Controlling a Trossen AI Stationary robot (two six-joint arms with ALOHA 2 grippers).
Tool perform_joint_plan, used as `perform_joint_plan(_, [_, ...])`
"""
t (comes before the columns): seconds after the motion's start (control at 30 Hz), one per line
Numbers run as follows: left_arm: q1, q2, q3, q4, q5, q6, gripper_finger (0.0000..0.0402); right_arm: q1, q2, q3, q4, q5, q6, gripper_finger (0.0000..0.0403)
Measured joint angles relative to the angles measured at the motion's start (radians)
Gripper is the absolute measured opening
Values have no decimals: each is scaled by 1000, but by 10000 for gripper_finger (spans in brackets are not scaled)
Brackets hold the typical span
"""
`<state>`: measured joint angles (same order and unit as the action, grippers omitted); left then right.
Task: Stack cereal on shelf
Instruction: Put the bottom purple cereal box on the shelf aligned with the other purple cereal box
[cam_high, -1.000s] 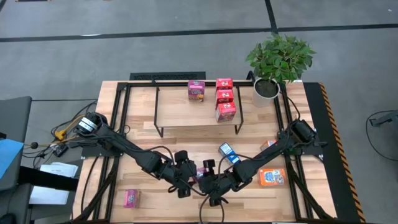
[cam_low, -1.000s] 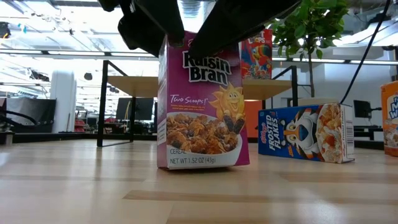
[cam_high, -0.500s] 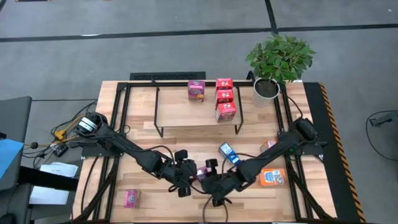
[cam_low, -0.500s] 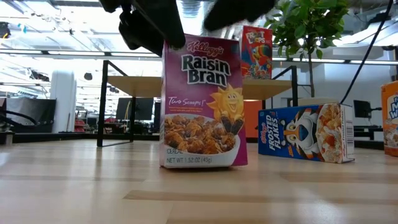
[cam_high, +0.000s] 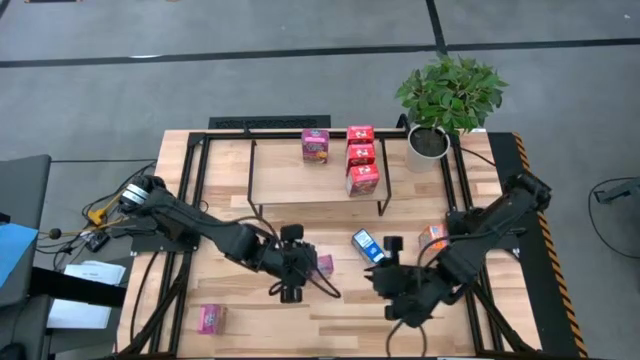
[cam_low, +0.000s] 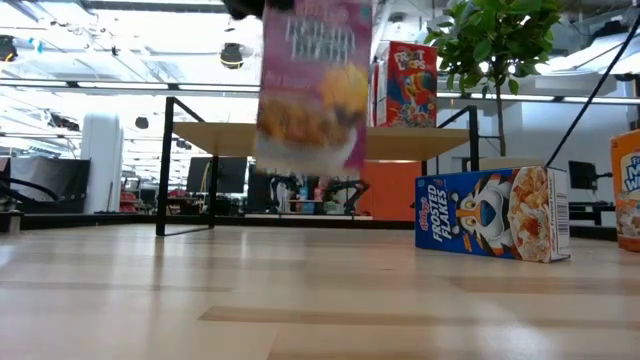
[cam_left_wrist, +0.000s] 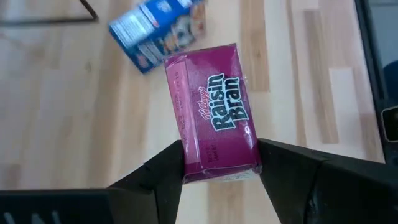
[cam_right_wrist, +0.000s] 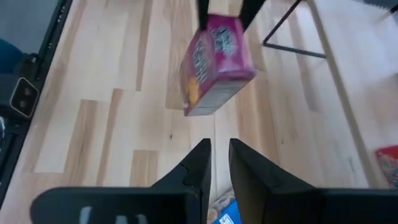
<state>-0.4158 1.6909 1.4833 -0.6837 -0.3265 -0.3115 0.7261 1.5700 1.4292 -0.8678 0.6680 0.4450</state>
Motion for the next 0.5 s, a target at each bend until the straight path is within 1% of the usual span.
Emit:
perform_joint_plan(0.1, [31, -41, 65, -88, -12, 51, 174, 15, -15, 1, -19, 17, 0, 73])
perform_joint_plan(0.2, [71, -98, 117, -149, -65, 125, 174, 20, -18, 0, -46, 19, 0, 69])
perform_joint_plan(0.27, [107, -144, 142, -160, -76, 193, 174, 20, -18, 0, -75, 17, 0, 67])
perform_joint_plan(0.4, [223, -247, 183, -176, -71, 345, 174, 7, -12, 0, -86, 15, -4, 66])
perform_joint_plan(0.47, [302, -284, 194, -195, -67, 410, 174, 1, -12, 0, -83, 13, -5, 66])
perform_joint_plan(0.5, [344, -298, 195, -198, -47, 435, 174, -6, -12, 0, -83, 13, -7, 66])
